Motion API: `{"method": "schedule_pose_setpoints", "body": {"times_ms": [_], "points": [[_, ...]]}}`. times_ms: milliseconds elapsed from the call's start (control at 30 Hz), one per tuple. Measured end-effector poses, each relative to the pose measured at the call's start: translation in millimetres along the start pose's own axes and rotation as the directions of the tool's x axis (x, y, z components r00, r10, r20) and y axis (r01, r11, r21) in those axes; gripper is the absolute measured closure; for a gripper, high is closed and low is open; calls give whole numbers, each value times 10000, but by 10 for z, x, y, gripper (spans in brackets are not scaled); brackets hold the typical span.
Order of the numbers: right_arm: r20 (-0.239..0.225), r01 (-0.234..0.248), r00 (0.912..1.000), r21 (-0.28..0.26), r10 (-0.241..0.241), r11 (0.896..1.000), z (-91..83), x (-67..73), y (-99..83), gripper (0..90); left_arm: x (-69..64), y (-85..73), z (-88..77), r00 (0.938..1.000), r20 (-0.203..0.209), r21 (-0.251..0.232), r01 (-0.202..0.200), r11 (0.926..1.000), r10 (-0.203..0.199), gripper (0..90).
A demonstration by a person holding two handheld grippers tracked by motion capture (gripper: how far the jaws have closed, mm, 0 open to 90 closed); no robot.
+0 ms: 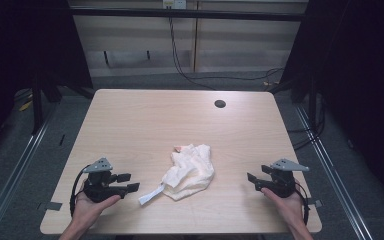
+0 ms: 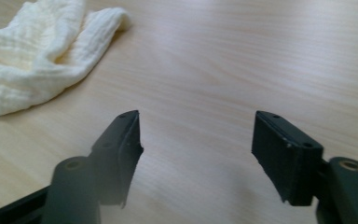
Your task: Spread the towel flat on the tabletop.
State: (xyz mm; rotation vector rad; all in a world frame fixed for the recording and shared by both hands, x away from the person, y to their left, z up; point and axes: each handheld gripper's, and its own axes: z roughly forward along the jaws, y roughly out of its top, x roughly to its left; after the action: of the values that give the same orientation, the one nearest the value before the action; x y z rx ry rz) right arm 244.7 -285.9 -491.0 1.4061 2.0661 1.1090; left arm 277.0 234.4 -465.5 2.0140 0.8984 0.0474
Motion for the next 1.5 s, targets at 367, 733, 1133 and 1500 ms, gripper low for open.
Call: {"method": "schedule_pose_setpoints", "body": {"times_ms": [367, 733, 1133, 1500], "points": [[-576, 567, 9968, 140, -558, 9983, 18, 138, 46, 237, 21, -22, 4, 9995, -295, 13, 146, 9999, -146, 399], [-1439, 1399, 9806, 370, -1333, 9895, 88, 495, 150, 223, 29, -23, -9, 9990, -417, 15, 145, 9999, -144, 389], [-3049, 1823, 9375, 191, -1680, 9831, 368, 800, 447, 396, 52, 20, 41, 9996, -288, 46, 2, 10000, -1, 373], [-3782, 2437, 8989, 119, -2212, 9698, 648, 1209, 755, 377, 10, -3, 27, 9998, -33, 37, -211, 9998, 211, 383]]}}
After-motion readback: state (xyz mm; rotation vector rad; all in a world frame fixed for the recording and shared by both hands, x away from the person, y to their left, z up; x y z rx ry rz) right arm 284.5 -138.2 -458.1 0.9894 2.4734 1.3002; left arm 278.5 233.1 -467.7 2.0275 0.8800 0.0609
